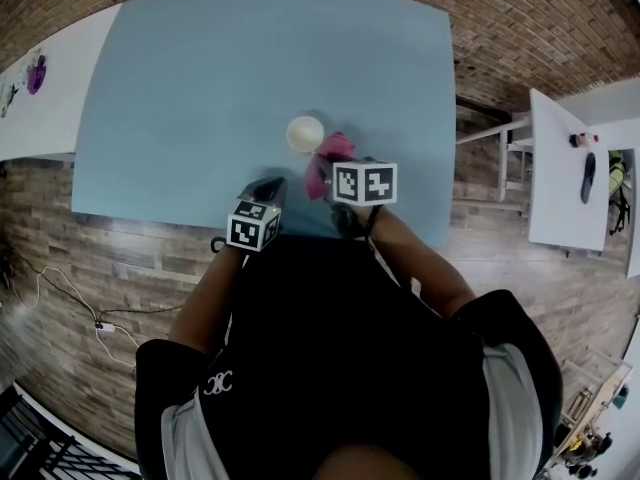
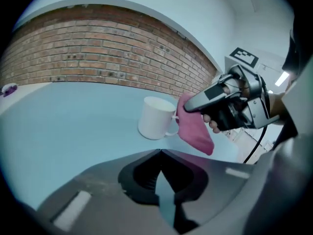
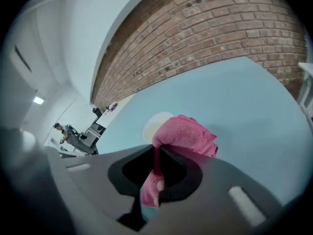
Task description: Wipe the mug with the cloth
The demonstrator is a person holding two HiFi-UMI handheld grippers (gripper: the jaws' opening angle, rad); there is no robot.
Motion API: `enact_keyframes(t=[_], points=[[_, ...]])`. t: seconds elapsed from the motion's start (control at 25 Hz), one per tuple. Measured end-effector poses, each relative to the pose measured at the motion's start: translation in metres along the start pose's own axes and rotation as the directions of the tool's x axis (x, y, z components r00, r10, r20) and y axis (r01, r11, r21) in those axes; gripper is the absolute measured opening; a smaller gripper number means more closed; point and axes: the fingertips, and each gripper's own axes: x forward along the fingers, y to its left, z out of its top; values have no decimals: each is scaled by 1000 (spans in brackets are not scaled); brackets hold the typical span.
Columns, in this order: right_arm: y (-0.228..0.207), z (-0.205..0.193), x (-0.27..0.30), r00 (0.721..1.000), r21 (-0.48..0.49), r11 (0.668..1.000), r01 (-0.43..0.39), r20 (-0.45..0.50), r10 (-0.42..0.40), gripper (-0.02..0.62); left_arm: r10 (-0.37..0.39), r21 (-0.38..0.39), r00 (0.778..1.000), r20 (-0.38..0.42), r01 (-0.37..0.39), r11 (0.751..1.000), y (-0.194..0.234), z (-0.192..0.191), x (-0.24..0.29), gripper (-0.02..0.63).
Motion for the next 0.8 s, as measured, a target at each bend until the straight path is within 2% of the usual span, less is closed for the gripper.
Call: enact_keyframes(t=[0.12, 0.36, 0.6, 0.8], points=[[-3, -1, 4, 1000, 24, 999, 21, -10, -21, 38, 9, -36, 1000, 14, -9, 999, 1, -1, -5, 2], [-5, -17, 4, 995, -86, 991, 100, -2, -101, 38, -20, -22, 1000, -20, 20, 1000, -2, -16, -9, 2], [-9, -23, 11, 990, -173, 974, 144, 23, -142, 38, -39, -10, 997, -65, 38, 999, 0, -26, -13, 2], [-31, -49, 22, 982, -124, 976, 180, -36, -186, 38, -56, -46, 998, -35, 54, 997, -2, -21, -15, 0]])
